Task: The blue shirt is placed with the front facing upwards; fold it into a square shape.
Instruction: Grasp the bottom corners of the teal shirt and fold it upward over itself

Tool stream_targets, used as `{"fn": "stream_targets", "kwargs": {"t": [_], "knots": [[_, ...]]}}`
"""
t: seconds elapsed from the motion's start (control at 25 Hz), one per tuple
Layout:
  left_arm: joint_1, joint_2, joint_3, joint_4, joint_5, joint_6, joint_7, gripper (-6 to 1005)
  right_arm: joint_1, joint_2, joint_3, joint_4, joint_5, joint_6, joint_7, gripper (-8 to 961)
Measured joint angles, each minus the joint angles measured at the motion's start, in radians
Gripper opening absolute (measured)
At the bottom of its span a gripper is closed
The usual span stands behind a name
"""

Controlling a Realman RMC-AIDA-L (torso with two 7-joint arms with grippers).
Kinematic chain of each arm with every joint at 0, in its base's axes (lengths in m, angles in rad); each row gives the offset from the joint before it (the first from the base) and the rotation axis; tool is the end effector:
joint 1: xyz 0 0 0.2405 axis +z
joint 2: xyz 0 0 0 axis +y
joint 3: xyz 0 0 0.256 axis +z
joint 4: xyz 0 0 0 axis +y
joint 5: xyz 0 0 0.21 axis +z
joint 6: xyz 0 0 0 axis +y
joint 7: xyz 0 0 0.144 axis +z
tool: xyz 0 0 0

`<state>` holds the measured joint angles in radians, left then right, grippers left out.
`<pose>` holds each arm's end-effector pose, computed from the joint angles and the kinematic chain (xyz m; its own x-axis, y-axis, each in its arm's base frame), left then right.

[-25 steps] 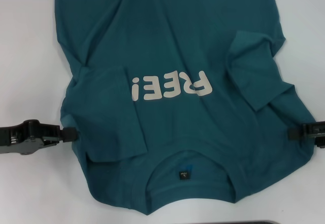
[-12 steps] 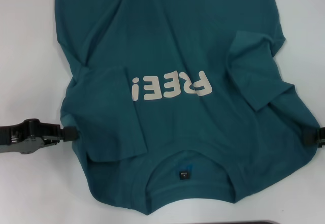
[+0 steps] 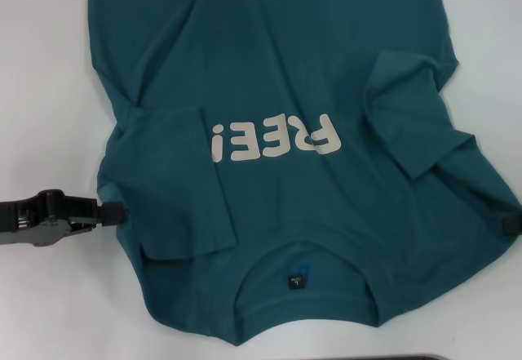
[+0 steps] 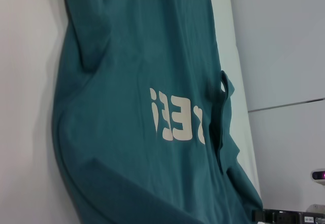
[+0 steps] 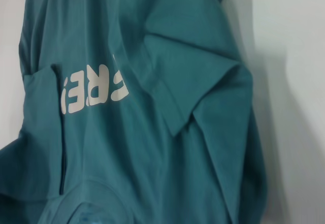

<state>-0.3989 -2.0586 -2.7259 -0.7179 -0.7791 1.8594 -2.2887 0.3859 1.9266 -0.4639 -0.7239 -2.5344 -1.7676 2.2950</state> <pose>-0.3221 0.2484 0.0260 0.0091 0.9713 0.2376 0.9429 -0.0875 0.3215 0.3726 0.2454 0.0714 0.0127 -0.9840 -0.1778 -0.9997 -0.0162 0.0186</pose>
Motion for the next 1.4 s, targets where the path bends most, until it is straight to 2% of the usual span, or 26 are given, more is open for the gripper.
{"fn": "stream_targets", "kwargs": {"t": [0.16, 0.4, 0.56, 0.68, 0.76, 1.08, 1.4], "knots": [[0.001, 0.005, 0.006, 0.000, 0.001, 0.008, 0.000, 5, -0.002, -0.003, 0.000, -0.039, -0.023, -0.021, 0.003, 29], [0.006, 0.024, 0.088, -0.009, 0.008, 0.054, -0.001, 5, 0.010, 0.000, -0.001, -0.114, -0.101, -0.094, 0.010, 32], [0.013, 0.029, 0.157, -0.010, 0.011, 0.069, -0.008, 5, 0.020, 0.028, -0.001, -0.188, -0.174, -0.151, 0.016, 33], [0.020, 0.030, 0.175, -0.012, 0.029, 0.076, -0.010, 5, 0.022, 0.056, -0.001, -0.257, -0.240, -0.177, 0.020, 35], [0.028, 0.030, 0.178, -0.021, 0.041, 0.083, -0.011, 4, 0.020, 0.066, -0.001, -0.285, -0.260, -0.189, 0.022, 35], [0.064, 0.029, 0.182, -0.076, 0.104, 0.106, -0.025, 4, 0.011, 0.068, -0.013, -0.301, -0.274, -0.213, 0.021, 39], [0.068, 0.030, 0.177, -0.077, 0.130, 0.109, -0.026, 5, 0.008, 0.086, -0.036, -0.303, -0.311, -0.214, 0.014, 42]]}}
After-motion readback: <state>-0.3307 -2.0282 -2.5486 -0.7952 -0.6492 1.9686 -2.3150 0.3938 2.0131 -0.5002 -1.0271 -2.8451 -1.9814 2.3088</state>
